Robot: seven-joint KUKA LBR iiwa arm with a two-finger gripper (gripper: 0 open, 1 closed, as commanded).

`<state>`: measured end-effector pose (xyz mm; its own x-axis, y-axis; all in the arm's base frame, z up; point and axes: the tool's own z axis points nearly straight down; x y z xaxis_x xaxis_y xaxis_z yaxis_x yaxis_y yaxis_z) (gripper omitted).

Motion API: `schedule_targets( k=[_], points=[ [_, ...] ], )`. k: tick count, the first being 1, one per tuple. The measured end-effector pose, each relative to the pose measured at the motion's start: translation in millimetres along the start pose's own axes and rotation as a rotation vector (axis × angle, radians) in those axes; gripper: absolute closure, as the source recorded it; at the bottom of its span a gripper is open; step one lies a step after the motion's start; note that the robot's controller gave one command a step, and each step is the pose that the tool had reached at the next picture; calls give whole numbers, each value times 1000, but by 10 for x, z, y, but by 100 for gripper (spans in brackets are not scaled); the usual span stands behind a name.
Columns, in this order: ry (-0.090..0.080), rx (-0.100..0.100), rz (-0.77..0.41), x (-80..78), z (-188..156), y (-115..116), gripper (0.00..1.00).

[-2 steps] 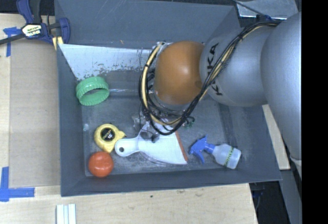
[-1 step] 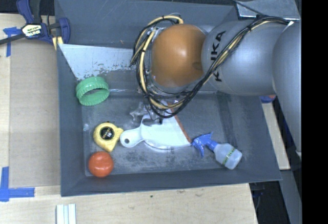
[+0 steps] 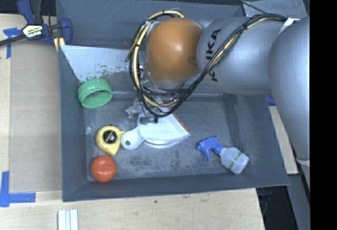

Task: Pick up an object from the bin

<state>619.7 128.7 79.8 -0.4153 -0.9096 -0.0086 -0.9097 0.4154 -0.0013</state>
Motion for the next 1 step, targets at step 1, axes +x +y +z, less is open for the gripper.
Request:
schedule_targets(
  k=[1],
  points=[
    [-5, 5, -113, 83, -289, -142, 100]
  ],
)
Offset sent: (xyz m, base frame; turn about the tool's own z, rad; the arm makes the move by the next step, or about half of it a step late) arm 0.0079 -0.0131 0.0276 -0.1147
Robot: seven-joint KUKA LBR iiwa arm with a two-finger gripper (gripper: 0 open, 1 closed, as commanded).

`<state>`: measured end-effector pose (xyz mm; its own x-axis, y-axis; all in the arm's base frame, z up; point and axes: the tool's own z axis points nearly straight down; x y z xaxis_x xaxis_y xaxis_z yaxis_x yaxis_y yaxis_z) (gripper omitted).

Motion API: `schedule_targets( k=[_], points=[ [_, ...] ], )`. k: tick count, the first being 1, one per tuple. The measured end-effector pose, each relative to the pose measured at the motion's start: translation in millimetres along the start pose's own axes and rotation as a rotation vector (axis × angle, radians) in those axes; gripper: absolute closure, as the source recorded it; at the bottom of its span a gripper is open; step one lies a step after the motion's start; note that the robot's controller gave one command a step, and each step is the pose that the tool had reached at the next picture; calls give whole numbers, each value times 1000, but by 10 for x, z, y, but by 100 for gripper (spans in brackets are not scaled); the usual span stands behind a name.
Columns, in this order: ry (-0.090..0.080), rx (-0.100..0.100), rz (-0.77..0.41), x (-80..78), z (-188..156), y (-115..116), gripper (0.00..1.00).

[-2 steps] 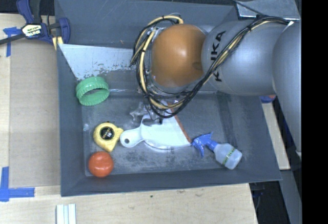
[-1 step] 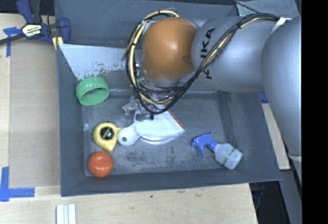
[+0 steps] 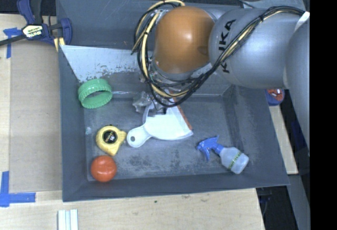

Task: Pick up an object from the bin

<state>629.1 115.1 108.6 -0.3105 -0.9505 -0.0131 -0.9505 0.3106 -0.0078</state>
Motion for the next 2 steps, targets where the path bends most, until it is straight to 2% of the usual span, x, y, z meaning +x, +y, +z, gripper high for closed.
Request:
schedule_targets(
  k=[1, 2],
  points=[
    [-7, 8, 24, -110, -646, 151, 100],
    [-15, 19, 79, -7, -1891, 27, 100]
  ],
)
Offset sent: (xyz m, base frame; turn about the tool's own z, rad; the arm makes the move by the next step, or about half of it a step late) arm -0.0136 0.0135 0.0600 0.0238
